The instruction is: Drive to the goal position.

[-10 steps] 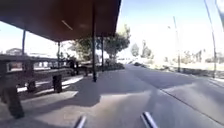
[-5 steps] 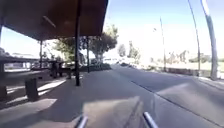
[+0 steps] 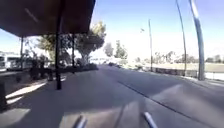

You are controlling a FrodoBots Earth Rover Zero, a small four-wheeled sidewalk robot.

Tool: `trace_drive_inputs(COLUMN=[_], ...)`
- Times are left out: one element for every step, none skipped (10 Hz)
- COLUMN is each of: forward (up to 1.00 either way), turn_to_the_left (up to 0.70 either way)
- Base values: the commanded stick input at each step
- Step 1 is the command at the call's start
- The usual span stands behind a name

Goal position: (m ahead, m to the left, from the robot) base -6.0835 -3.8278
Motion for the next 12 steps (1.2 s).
trace_drive_inputs(forward=[0.48, 0.42, 0.42, 0.41, 0.41, 0.41, 0.41, 0.41, 0.42, 0.41, 0.41, 0.41], turn_to_the_left=[-0.48, -0.42, -0.42, -0.41, -0.41, -0.41, -0.41, -0.41, -0.42, -0.41, -0.41, -0.41])
